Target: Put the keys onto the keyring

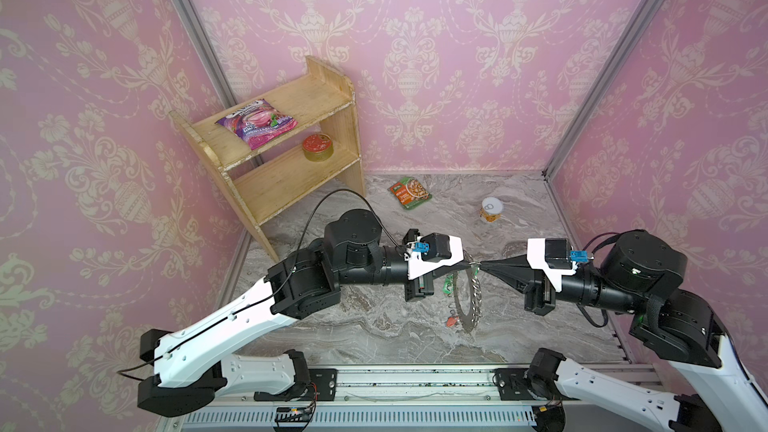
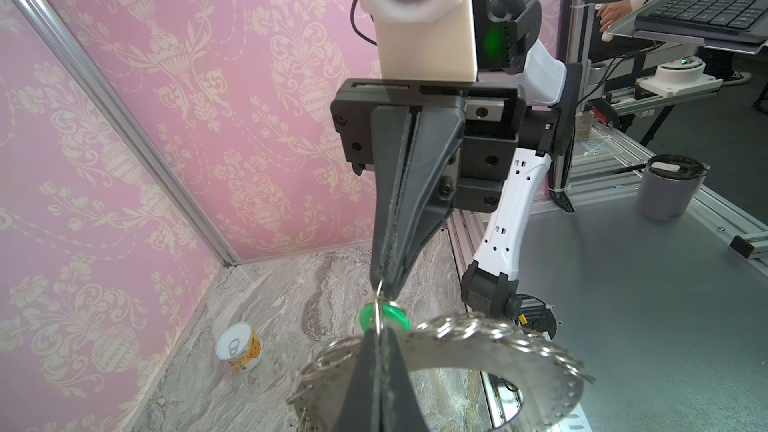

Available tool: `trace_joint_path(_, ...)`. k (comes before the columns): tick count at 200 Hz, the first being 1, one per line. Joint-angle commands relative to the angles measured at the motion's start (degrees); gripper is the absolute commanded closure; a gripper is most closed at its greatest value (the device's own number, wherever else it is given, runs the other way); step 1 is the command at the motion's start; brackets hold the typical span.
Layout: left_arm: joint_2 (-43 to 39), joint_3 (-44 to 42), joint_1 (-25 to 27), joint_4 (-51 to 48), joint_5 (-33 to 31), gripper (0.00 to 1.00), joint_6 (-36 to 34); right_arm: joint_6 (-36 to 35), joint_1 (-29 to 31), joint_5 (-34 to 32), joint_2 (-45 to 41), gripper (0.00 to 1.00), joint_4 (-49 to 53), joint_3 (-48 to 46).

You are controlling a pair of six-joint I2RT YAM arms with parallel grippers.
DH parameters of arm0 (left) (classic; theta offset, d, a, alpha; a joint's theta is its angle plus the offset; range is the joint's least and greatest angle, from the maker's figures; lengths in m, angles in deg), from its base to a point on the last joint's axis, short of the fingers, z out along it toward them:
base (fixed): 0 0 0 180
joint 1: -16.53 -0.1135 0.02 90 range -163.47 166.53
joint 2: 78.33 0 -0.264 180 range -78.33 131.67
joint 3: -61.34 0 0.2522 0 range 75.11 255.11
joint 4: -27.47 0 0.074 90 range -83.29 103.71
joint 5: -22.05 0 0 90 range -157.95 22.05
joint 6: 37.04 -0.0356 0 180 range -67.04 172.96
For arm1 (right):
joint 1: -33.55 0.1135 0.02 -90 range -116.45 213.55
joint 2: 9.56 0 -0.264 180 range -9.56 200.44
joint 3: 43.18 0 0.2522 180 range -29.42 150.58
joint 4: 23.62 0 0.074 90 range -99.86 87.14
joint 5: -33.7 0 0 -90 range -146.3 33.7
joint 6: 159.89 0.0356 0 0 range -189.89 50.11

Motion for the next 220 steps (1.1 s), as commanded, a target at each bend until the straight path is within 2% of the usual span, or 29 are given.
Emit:
trace_joint_path(1,0.24,1.83,-1.28,-0.03,1.91,1.0,2.71,-1.03,0.5,1.59,-0.12,1.0,-1.34,1.85)
trace_joint_path(66,0.04,1.61,-3.8,2.28,3.91,1.0,6.16,-2.12,0.98,3.16,-0.02,1.0,0.78,2.29)
trace_joint_path(142,0.58,2.52,-4.07,2.24,4.76,1.0,6.78,-4.15,2.68,3.42,2.96,1.0,5.9,4.58)
trace_joint_path(220,0.24,2.44,-5.42,3.83,5.36,1.0,9.13,-7.66,8.72,-2.72,4.04,1.0,10.01,5.66)
